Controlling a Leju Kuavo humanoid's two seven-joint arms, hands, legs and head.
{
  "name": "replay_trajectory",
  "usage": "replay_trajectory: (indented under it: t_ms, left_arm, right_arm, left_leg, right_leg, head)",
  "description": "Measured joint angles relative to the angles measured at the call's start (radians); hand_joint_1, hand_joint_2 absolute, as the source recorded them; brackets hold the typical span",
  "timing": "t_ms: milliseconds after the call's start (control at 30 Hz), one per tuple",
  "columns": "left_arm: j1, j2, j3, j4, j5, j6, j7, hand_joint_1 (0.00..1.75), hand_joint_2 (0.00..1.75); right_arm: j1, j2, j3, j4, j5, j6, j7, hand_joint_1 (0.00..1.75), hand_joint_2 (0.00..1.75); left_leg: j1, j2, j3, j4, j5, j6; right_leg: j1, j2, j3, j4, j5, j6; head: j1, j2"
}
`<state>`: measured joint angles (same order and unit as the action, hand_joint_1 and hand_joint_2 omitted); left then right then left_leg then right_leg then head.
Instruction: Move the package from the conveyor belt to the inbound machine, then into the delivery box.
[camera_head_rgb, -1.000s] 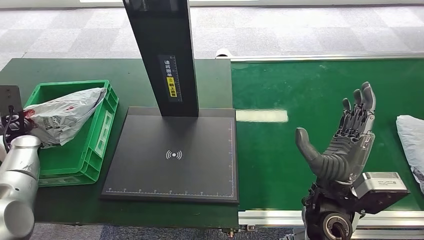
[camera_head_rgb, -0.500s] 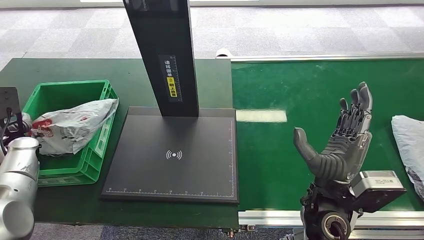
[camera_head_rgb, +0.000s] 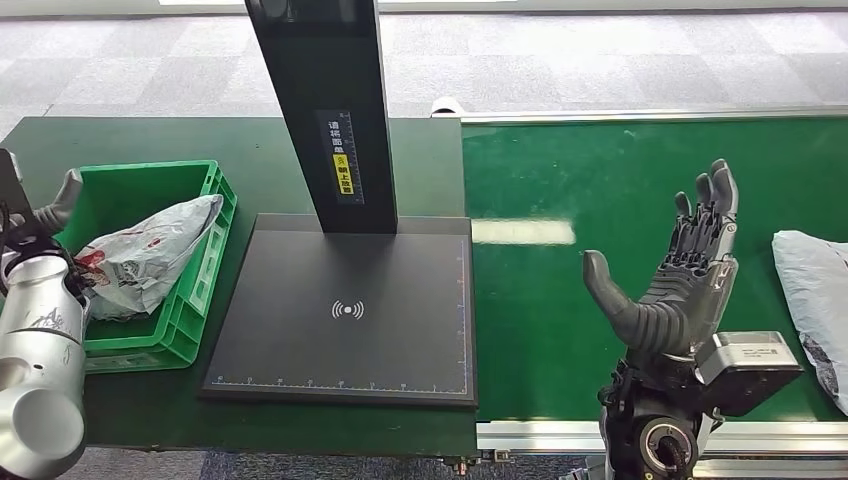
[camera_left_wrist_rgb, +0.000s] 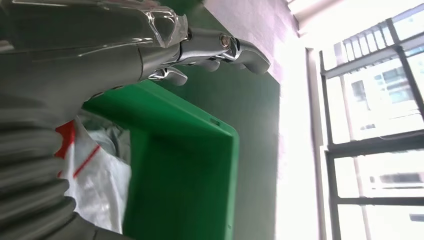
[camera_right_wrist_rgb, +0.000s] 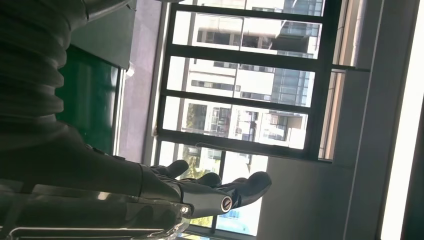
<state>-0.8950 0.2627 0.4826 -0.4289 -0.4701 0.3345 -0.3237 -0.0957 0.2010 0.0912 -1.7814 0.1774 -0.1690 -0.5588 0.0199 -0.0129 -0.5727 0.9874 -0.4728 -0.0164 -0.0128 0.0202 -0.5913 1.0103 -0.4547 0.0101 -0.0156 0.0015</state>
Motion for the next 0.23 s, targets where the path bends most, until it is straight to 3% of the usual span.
replay_trajectory:
  t_ms: [233]
  left_arm:
    - [0.014, -0.042, 0.001, -0.119, 0.25, -0.122, -0.115, 0.0, 1.75]
  right_arm:
    - [-0.009, 0.0, 0.0, 0.012, 0.007, -0.003, 0.0, 0.0, 1.75]
  left_leg:
    - [0.0, 0.0, 0.0, 0.0, 0.0, 0.0]
  right_leg:
    - [0.0, 0.0, 0.0, 0.0, 0.0, 0.0]
  head:
    - [0.0, 0.0]
